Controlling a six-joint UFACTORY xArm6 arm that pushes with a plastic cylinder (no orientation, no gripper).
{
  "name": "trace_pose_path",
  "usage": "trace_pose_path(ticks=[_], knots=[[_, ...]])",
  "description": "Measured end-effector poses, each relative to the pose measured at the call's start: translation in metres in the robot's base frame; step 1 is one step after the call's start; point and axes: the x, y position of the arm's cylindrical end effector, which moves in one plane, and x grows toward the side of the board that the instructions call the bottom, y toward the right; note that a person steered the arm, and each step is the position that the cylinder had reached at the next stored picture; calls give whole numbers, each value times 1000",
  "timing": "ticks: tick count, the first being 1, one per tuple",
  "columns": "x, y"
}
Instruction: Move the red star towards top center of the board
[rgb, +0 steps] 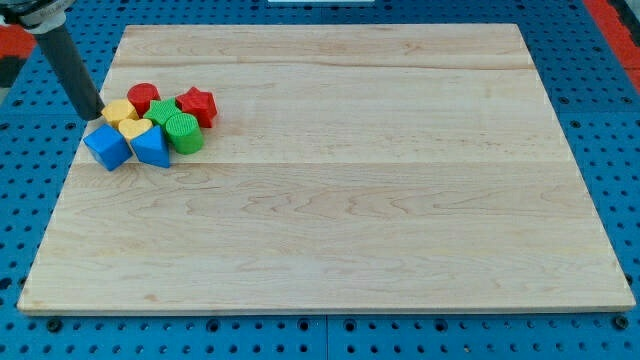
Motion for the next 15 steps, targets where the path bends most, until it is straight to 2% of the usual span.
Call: trace_pose_path(ticks=[1, 4, 6, 8, 10, 12, 14, 15], knots=[[1, 18], [-3, 11], [47, -9], [55, 58], [55, 49], [21, 92], [-23, 110], [-35, 143]])
